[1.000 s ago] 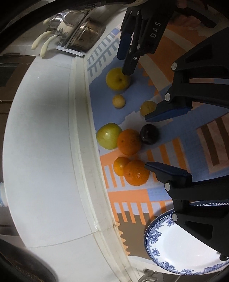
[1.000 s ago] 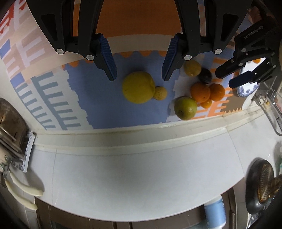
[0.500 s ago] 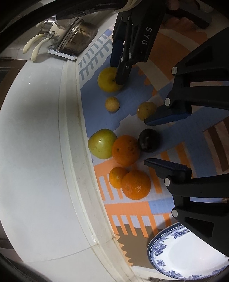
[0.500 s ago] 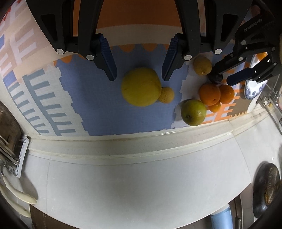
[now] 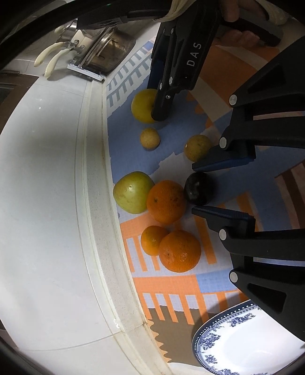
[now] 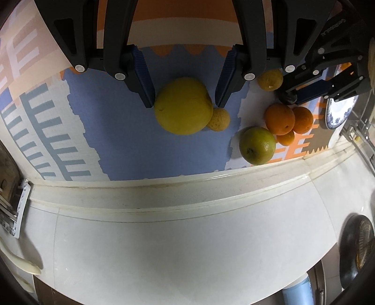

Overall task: Organize fruits
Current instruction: 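Grasp the second dark plum with the left tool while the right tool grasps the pomelo, then carry plum and pomelo onto the plate and open both tools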

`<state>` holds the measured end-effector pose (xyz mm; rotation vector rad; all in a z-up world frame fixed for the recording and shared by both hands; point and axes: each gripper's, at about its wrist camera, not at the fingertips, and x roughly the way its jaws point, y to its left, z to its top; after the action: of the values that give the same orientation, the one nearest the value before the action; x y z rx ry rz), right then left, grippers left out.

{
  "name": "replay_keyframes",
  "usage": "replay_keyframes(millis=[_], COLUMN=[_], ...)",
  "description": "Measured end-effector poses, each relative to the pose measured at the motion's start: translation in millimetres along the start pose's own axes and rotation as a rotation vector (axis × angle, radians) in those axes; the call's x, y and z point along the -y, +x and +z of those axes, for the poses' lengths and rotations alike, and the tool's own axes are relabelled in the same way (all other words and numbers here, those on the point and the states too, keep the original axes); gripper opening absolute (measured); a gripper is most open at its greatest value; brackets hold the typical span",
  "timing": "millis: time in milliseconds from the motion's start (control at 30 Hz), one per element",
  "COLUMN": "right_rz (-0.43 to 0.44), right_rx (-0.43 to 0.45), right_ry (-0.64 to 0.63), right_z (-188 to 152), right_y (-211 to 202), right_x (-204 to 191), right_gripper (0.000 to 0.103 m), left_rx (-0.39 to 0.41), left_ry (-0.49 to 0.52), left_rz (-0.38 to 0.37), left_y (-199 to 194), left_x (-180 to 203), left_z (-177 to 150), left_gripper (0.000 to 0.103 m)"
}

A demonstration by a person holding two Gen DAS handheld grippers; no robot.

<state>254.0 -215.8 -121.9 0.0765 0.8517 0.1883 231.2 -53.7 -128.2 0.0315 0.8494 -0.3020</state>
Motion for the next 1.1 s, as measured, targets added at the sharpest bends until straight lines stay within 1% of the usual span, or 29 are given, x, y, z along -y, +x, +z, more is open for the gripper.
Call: replay_keyframes(millis=[133, 167, 200, 400, 700, 900, 1100], right_rz=[0.004, 0.004, 0.004, 0.013, 0.021, 0.047, 0.086], right_rx=[0.011, 0.017, 0.031, 0.049, 0.093, 0.119, 0.156], right_ry=[0.005, 0.003, -0.002, -0.043, -0.058, -0.071, -0.093], right_z=[0, 0, 0, -5, -7, -5, -4], right_y=[0, -2, -5, -15, -34, -51, -70], right_x=[1, 1, 1, -9, -16, -25, -40], right_gripper=[0.050, 0.046, 0.045, 0.044, 0.043, 0.043, 0.043], left_rx=[0.014, 0.018, 0.025, 0.046, 0.072, 0.114, 0.165], left_ry=[-0.004, -0.003, -0.002, -0.009, -0.018, -0.022, -0.035], left_rz=[0.003, 0.004, 0.006, 0.010, 0.008, 0.010, 0.030], left_y=[-3, -5, -7, -16, -29, -48, -74], left_x=[0, 1, 1, -1, 1, 0, -4], left_z=[0, 0, 0, 1, 1, 3, 2], left_gripper=[0.029, 0.029, 0.029, 0.029, 0.029, 0.029, 0.029])
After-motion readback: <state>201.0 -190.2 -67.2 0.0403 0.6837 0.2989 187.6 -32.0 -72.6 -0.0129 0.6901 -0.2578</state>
